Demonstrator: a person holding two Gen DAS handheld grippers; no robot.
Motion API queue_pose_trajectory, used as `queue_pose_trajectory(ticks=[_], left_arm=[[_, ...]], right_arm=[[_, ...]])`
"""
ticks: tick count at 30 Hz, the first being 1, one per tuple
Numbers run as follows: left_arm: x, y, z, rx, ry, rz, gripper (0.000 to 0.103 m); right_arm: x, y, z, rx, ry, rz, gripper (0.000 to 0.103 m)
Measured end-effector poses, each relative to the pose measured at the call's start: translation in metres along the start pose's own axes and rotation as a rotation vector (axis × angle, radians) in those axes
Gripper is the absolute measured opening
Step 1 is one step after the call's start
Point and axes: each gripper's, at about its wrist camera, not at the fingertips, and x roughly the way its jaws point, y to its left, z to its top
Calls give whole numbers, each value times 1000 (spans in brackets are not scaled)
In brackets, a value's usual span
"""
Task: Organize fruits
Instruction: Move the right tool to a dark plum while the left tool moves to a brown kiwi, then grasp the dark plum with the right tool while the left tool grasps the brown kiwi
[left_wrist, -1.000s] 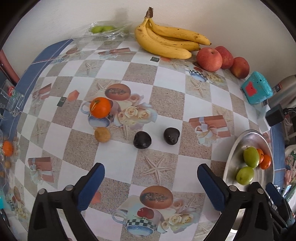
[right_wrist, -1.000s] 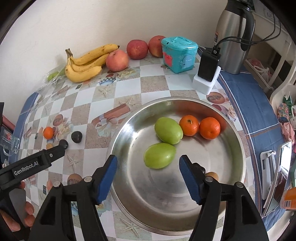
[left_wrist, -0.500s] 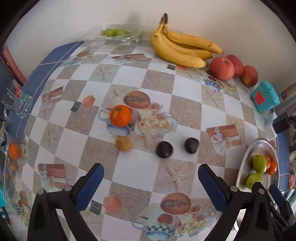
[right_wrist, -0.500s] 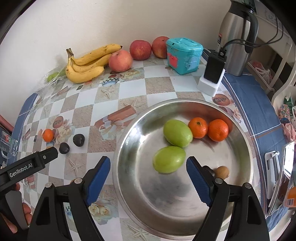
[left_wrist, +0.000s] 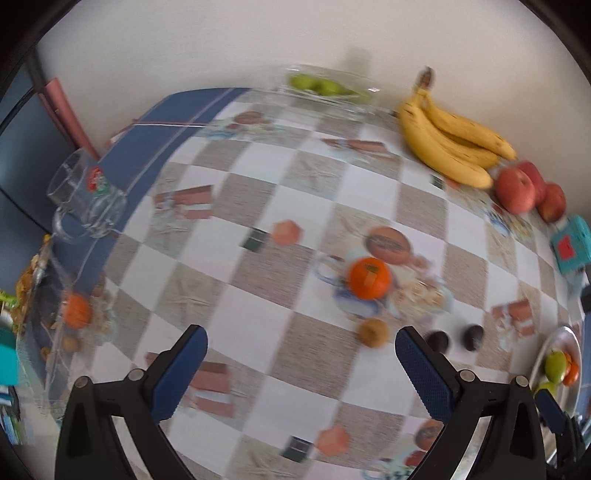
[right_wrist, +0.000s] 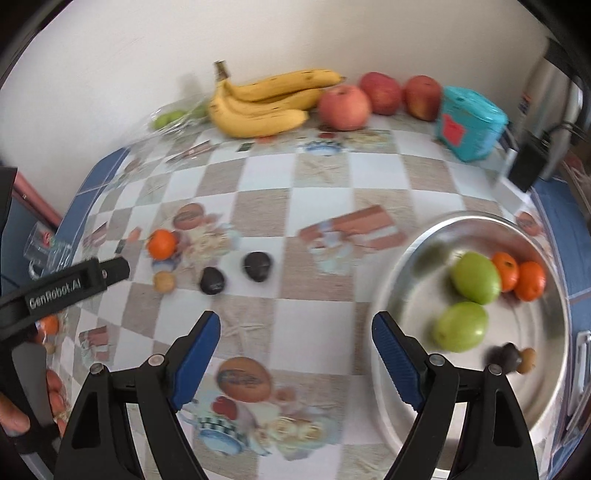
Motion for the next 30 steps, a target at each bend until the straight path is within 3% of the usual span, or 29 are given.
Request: queue_pose_trajectory(ticks=[7,17,26,28,30], left_arm=[[3,30,12,-66,-10,-36,103],[32,8,7,-47,45,-184,100],[53,-9,-2,-36,95,-259,78],[56,-12,-2,-30,103,-272,74],[58,-17,-3,-23,106,-283,71]], right_arm=[[8,27,5,-38,-10,41,85],[37,26,11,-19,-19,31,85],[53,15,16,14,-39,17,84],[55,13,19,22,-44,21,76],[57,12,21,21,-46,14,75]])
